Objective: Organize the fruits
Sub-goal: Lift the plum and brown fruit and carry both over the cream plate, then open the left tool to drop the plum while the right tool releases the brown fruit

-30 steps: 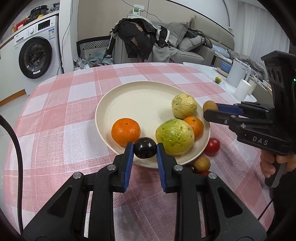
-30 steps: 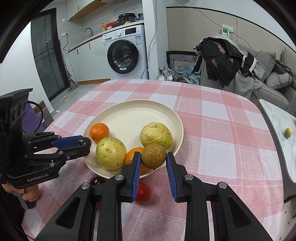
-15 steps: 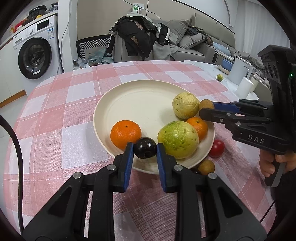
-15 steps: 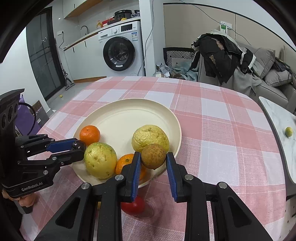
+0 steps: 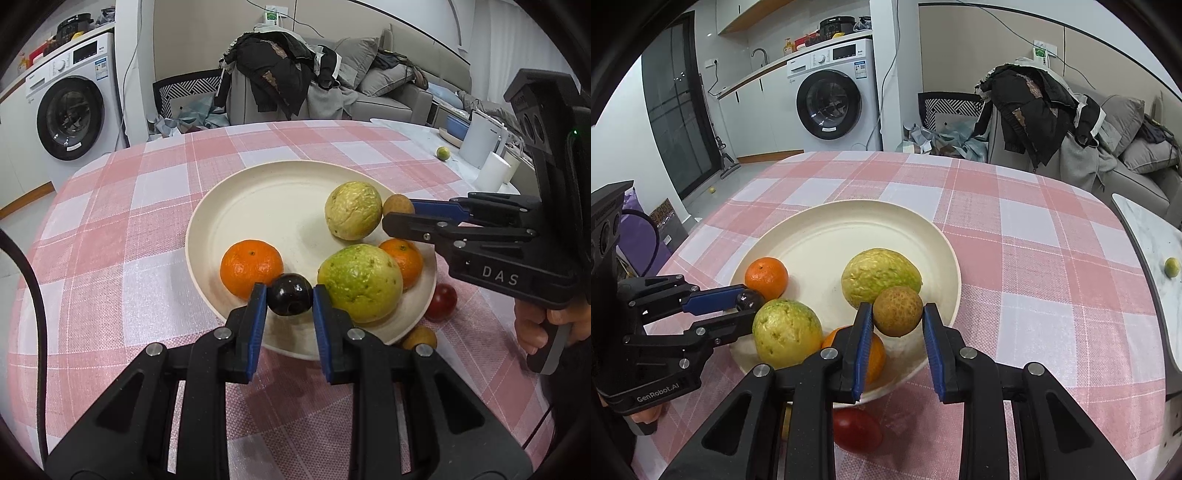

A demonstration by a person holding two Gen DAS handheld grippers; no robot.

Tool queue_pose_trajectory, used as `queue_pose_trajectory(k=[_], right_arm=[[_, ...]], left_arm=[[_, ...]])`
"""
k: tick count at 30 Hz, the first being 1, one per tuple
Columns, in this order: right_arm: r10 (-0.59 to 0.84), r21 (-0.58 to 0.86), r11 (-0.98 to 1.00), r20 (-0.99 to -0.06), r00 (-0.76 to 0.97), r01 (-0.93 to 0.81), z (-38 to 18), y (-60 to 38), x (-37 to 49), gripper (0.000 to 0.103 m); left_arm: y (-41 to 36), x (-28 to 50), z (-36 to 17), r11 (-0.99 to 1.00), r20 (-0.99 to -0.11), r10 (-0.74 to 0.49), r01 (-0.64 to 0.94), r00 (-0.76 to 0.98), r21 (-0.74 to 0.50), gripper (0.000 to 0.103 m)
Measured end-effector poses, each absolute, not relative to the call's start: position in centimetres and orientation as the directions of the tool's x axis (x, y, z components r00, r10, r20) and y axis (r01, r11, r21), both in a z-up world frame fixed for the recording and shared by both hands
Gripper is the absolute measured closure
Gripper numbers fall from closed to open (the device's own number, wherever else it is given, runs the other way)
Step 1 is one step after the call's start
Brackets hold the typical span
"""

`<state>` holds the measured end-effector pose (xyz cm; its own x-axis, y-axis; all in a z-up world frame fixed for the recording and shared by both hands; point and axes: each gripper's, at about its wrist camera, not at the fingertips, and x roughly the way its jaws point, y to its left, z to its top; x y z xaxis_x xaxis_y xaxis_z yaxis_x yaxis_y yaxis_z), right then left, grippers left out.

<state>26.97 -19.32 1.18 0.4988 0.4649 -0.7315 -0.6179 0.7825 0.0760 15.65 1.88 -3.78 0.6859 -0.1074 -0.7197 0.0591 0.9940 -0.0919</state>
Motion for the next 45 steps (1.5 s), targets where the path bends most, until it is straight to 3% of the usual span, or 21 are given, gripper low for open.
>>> queue_pose_trajectory(k=[31,33,38,39,42,44,45], right_arm=[[0.495,0.099,0.756,-0.733,0.467,-0.647,0.7,-17.0,27.2,0.074],[0.494,0.087,0.760,-0.721,0.486,-0.644,0.9,-17.2,26.9,0.072],[0.498,0.076,0.766,-0.697,0.516,-0.638,1.9,-18.3,26.0,0.059],[0.496,0.071,0.769,-0.694,0.522,-0.636,2.1,-18.5,25.8,0.055],[0.488,0.052,0.772,-0.688,0.538,-0.634,2.5,-19.2,25.1,0.054],[0.480,0.036,0.775,-0.683,0.551,-0.631,2.8,-19.7,24.5,0.047],[0.478,0.031,0.777,-0.680,0.557,-0.629,2.9,-20.0,24.3,0.037]], left_arm=[[1.8,16.2,-4.2,0.996,-0.724,-0.083,0.035,0.685,-0.081,0.080],[1.9,15.9,-4.0,0.996,-0.722,-0.077,0.027,0.687,-0.081,0.076],[2.3,14.4,-2.8,0.995,-0.694,-0.070,0.004,0.717,-0.096,0.045],[2.3,13.9,-2.6,0.996,-0.688,-0.064,-0.002,0.723,-0.095,0.042],[2.4,12.7,-1.9,0.997,-0.682,-0.036,-0.020,0.730,-0.075,0.026],[2.3,11.6,-1.4,0.998,-0.664,-0.025,-0.022,0.747,-0.062,0.020],[2.2,11.1,-1.2,0.998,-0.658,-0.018,-0.023,0.753,-0.055,0.019]])
